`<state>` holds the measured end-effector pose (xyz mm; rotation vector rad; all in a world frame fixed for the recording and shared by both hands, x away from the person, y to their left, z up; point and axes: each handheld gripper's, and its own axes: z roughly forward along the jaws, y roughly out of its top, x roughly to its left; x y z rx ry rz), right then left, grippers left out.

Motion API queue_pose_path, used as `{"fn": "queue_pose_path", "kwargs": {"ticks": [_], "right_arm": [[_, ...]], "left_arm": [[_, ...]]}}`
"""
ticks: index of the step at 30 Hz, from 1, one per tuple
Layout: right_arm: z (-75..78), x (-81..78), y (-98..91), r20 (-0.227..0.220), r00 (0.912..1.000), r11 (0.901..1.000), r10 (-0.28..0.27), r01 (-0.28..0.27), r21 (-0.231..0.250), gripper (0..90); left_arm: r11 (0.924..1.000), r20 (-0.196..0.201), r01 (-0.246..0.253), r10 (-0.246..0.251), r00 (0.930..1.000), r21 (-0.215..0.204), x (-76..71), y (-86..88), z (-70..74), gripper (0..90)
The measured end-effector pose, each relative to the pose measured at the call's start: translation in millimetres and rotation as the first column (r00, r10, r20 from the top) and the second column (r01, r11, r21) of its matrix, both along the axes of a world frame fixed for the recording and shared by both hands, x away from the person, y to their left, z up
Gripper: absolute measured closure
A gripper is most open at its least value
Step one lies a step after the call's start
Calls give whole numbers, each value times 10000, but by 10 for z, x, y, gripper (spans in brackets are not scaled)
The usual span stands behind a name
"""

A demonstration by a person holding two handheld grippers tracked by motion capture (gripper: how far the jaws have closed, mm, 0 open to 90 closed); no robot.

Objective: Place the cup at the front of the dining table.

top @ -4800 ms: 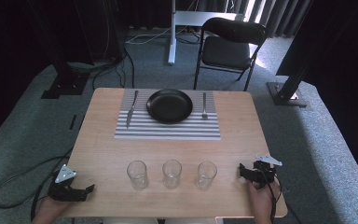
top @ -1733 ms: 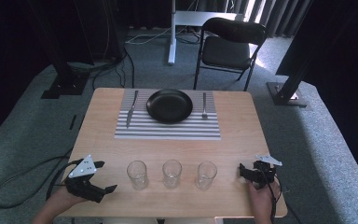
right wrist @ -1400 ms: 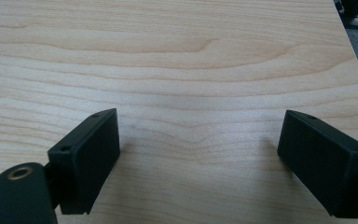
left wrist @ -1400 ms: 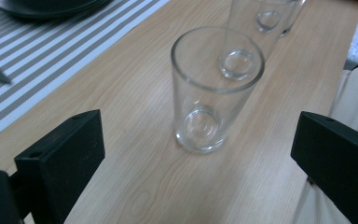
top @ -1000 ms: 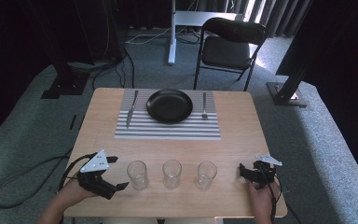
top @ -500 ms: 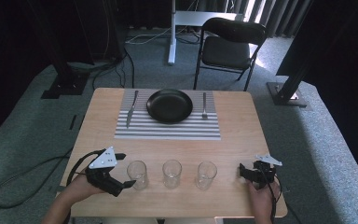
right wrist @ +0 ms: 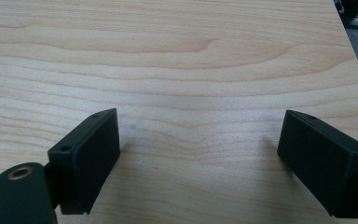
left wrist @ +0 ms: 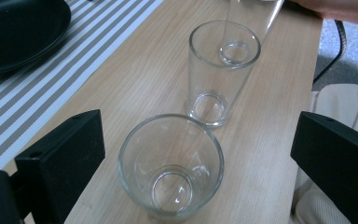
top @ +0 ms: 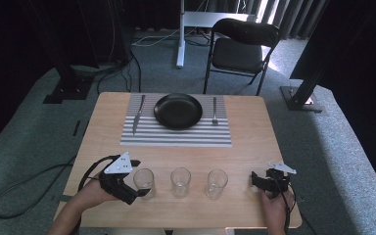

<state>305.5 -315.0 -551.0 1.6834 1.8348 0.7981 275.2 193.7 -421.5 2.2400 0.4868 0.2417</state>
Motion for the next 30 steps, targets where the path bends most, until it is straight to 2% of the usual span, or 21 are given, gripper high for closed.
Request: {"fn": "queue_pose_path", "kwargs": {"ticks": [6, 13, 30], "right_arm": [[0, 0, 0, -1, 10000, 10000, -4, 4, 1, 123], [0, 0, 0, 1, 10000, 10000, -1, 1, -2, 123], [0, 0, 0, 2, 10000, 10000, 0, 0, 0, 123]], "left_arm": [[9996, -102, 228, -227, 9997, 142, 37, -111, -1, 32], [9992, -146, 385, -384, 9992, 91, 72, -227, -2, 32], [9965, -313, 799, -790, 9964, 262, 149, -534, -8, 32]]}}
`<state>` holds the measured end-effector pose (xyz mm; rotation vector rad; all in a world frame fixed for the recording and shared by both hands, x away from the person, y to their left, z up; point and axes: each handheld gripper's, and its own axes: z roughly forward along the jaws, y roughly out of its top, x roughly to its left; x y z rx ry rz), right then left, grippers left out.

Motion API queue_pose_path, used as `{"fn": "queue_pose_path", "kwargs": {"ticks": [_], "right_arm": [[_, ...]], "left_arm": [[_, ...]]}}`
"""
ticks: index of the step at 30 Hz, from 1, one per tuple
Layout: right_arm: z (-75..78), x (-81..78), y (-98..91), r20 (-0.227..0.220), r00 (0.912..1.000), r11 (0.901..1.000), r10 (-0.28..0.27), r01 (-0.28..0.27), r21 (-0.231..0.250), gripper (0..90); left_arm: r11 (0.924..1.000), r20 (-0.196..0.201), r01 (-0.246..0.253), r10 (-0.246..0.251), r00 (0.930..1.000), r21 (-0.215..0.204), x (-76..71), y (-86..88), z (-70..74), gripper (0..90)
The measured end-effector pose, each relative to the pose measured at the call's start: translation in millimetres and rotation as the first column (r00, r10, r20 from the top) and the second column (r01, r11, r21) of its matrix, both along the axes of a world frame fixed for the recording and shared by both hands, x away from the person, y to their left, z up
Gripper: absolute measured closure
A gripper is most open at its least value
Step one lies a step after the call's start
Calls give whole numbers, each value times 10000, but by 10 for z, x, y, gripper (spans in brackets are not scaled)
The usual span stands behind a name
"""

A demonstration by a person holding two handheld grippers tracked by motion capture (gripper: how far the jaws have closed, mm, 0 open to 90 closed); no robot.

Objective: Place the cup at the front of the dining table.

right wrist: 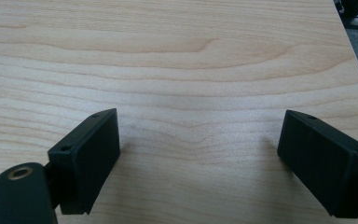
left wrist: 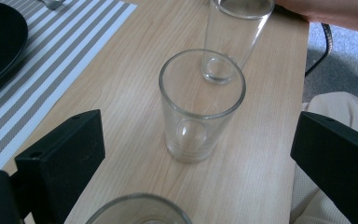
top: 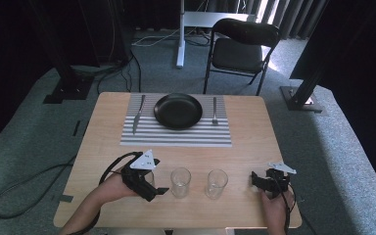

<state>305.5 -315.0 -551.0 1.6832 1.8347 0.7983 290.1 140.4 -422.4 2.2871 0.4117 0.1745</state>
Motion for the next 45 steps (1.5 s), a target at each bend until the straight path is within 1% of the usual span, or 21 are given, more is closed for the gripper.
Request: {"fn": "queue_pose_path", "kwargs": {"ticks": [8, 22, 23, 24, 28, 35, 38, 40, 41, 42, 43, 45], "right_arm": [[0, 0, 0, -2, 10000, 10000, -1, 1, 1, 123], [0, 0, 0, 2, 10000, 10000, -1, 1, 0, 123], [0, 0, 0, 0, 10000, 10000, -3, 3, 2, 123], [0, 0, 0, -1, 10000, 10000, -3, 3, -1, 123], [0, 0, 0, 0, 10000, 10000, -4, 4, 3, 123], [0, 0, 0, 0, 10000, 10000, 0, 0, -3, 123], [0, 0, 0, -2, 10000, 10000, -2, 2, 0, 123], [0, 0, 0, 0, 10000, 10000, -2, 2, 2, 123], [0, 0, 0, 4, 10000, 10000, 2, -2, -2, 123], [0, 0, 0, 2, 10000, 10000, -3, 3, 3, 123], [0, 0, 0, 0, 10000, 10000, -2, 2, 3, 123], [0, 0, 0, 1, 10000, 10000, -4, 4, 3, 123]], "left_arm": [[9999, -59, 130, -129, 9999, 31, 20, -133, 1, 32], [9982, -133, 573, -570, 9983, 176, 66, -384, -15, 33], [9978, -177, 632, -629, 9979, 184, 65, -404, -19, 33], [9974, -121, 676, -673, 9977, 243, 65, -423, -18, 33], [9966, -156, 788, -784, 9968, 247, 74, -508, -12, 33], [9957, -139, 862, -857, 9962, 327, 106, -652, 6, 33], [9951, -225, 937, -930, 9954, 328, 119, -728, -3, 33], [9942, -253, 997, -988, 9948, 401, 126, -746, -8, 33], [9934, -305, 999, -983, 9947, 564, 133, -809, -30, 33], [9918, -335, 1108, -1088, 9935, 640, 139, -831, -35, 33], [9924, -292, 1048, -1031, 9942, 642, 140, -855, -41, 33], [9922, -355, 1064, -1043, 9939, 654, 149, -892, -45, 51]]}}
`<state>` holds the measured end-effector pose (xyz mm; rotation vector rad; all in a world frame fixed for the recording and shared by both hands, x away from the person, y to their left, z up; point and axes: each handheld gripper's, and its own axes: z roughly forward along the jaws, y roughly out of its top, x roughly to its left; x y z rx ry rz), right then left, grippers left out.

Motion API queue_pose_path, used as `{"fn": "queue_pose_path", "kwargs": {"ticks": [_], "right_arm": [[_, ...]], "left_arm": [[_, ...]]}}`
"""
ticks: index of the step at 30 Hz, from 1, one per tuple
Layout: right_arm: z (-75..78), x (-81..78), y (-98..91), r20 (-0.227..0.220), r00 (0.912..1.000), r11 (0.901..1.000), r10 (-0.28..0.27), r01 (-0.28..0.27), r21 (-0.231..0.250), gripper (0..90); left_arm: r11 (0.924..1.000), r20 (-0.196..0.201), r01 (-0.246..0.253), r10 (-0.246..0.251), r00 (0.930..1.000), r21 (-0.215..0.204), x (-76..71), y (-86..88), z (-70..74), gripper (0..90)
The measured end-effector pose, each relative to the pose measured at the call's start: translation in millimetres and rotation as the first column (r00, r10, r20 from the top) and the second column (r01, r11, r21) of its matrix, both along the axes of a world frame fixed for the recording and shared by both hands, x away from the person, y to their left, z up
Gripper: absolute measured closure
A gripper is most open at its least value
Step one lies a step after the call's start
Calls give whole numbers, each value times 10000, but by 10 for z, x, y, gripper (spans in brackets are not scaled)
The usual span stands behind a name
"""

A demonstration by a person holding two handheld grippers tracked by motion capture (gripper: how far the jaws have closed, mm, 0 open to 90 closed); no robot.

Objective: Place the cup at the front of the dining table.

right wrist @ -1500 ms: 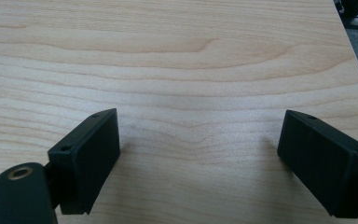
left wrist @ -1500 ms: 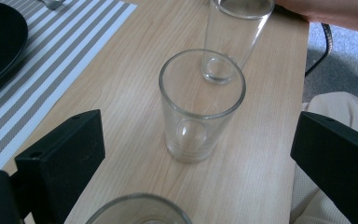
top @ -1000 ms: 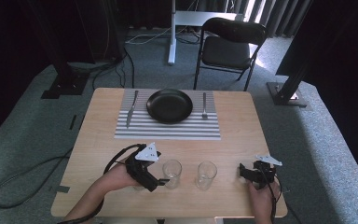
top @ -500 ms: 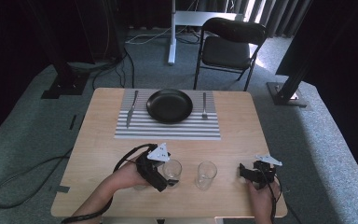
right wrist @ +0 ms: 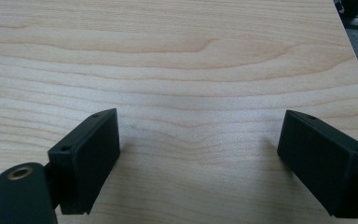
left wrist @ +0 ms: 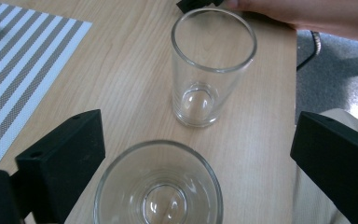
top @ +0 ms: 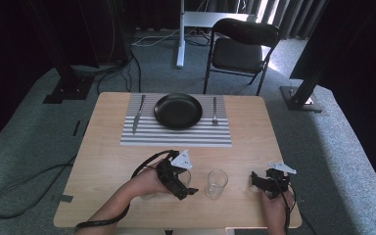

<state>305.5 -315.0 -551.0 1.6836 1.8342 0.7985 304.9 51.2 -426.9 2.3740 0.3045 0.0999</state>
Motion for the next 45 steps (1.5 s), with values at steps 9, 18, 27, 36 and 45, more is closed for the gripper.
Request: {"fn": "queue_pose_path", "kwargs": {"ticks": [9, 18, 27, 36, 45], "right_arm": [[0, 0, 0, -1, 10000, 10000, 0, 0, 1, 123], [0, 0, 0, 2, 10000, 10000, 6, -6, -1, 123], [0, -1, 0, 7, 10000, 10000, 15, -15, -5, 125], [0, -1, 0, 2, 10000, 10000, 9, -9, 0, 125], [0, -1, 0, 9, 10000, 10000, 18, -18, -8, 125]], "left_arm": [[9996, -95, 157, -155, 9998, 224, 26, -170, -24, 51], [9983, -281, 344, -331, 9991, 481, 51, -328, -42, 50], [9953, -266, 582, -563, 9981, 774, 55, -533, -25, 50], [9890, -297, 844, -814, 9962, 1213, 59, -701, -59, 51], [9847, -373, 858, -810, 9960, 1518, 58, -804, -104, 51]]}}
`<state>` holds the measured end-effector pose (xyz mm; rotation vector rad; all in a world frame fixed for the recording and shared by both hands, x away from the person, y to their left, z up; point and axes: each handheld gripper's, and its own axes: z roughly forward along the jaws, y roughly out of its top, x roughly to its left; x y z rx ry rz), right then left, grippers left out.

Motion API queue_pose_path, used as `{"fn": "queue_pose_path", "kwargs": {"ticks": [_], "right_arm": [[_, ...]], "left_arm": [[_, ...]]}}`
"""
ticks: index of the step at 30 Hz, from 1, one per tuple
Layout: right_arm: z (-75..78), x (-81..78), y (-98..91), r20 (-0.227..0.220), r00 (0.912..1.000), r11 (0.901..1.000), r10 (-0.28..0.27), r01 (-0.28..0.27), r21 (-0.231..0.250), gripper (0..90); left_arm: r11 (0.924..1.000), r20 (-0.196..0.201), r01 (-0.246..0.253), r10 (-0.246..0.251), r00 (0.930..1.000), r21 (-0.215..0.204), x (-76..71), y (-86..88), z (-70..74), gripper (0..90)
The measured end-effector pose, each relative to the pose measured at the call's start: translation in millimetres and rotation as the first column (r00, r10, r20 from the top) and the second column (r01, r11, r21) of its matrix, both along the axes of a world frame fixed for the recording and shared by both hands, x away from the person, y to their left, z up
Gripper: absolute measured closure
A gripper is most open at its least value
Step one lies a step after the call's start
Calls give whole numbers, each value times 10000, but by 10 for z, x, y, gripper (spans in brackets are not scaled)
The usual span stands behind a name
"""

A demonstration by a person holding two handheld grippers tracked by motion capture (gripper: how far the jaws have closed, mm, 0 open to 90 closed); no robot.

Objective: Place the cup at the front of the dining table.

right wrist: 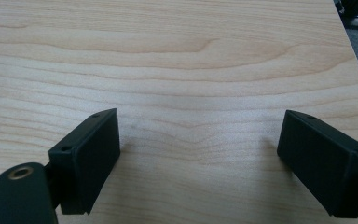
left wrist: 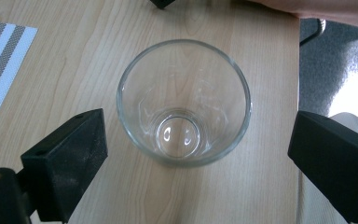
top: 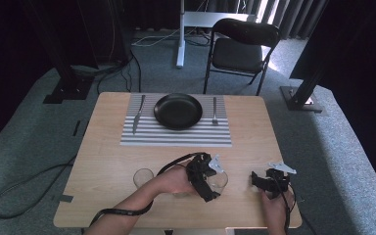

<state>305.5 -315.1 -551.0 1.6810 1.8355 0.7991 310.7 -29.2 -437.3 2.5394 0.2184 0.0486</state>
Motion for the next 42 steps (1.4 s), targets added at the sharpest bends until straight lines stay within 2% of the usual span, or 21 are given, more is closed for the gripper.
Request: {"fn": "queue_pose_path", "kwargs": {"ticks": [5, 10, 14, 16, 18, 20, 22, 24, 27, 29, 32, 34, 37, 38, 39, 42], "right_arm": [[0, 0, 1, -5, 10000, 10000, -8, 8, 9, 125], [1, 0, 2, -14, 10000, 10000, -19, 19, 18, 125], [0, 0, 1, -7, 10000, 10000, -11, 11, 8, 125], [0, 0, 1, -9, 10000, 10000, -12, 12, 12, 125], [0, 0, 1, -6, 10000, 10000, -10, 10, 8, 125], [0, 0, 1, -5, 10000, 10000, -7, 7, 5, 125], [0, 0, 1, -8, 10000, 10000, -13, 13, 15, 125], [1, 0, 2, -10, 10000, 10000, -17, 17, 16, 125], [1, 0, 2, -14, 10000, 10000, -21, 21, 23, 125], [1, 0, 2, -11, 10000, 10000, -17, 17, 16, 125], [1, 0, 2, -10, 10000, 10000, -17, 17, 18, 125], [1, 0, 2, -11, 10000, 10000, -18, 18, 19, 125], [1, 0, 2, -13, 10000, 10000, -22, 22, 23, 125], [1, 0, 2, -8, 10000, 10000, -20, 20, 18, 125], [1, 0, 2, -7, 10000, 10000, -20, 20, 19, 125], [1, 0, 2, -6, 10000, 10000, -16, 16, 21, 125]], "left_arm": [[9998, -16, -178, 178, 9998, 121, -2, -105, -7, 51], [9976, -73, -612, 615, 9981, 333, 25, -166, -33, 51], [9966, -84, -653, 658, 9978, 492, 29, -209, -56, 65], [9941, 16, -847, 848, 9964, 682, 27, -232, -60, 67], [9929, 77, -814, 810, 9967, 867, 20, -251, -67, 67], [9911, 16, -866, 869, 9962, 1007, 28, -269, -76, 67], [9862, 46, -1072, 1075, 9942, 1265, 43, -291, -85, 67], [9812, -102, -1271, 1300, 9915, 1451, 62, -311, -93, 68], [9783, -79, -1316, 1346, 9909, 1598, 75, -329, -91, 72], [9782, -149, -1376, 1416, 9898, 1554, 76, -336, -91, 125], [9754, 7, -1436, 1456, 9893, 1675, 75, -359, -96, 150], [9724, -16, -1464, 1492, 9888, 1816, 79, -371, -99, 159], [9688, -162, -1576, 1637, 9864, 1913, 82, -387, -111, 223], [9676, -153, -1626, 1687, 9856, 1933, 81, -393, -114, 223], [9669, -163, -1610, 1675, 9857, 1978, 75, -400, -116, 272], [9615, -24, -1619, 1666, 9860, 2218, 75, -431, -144, 286]]}}
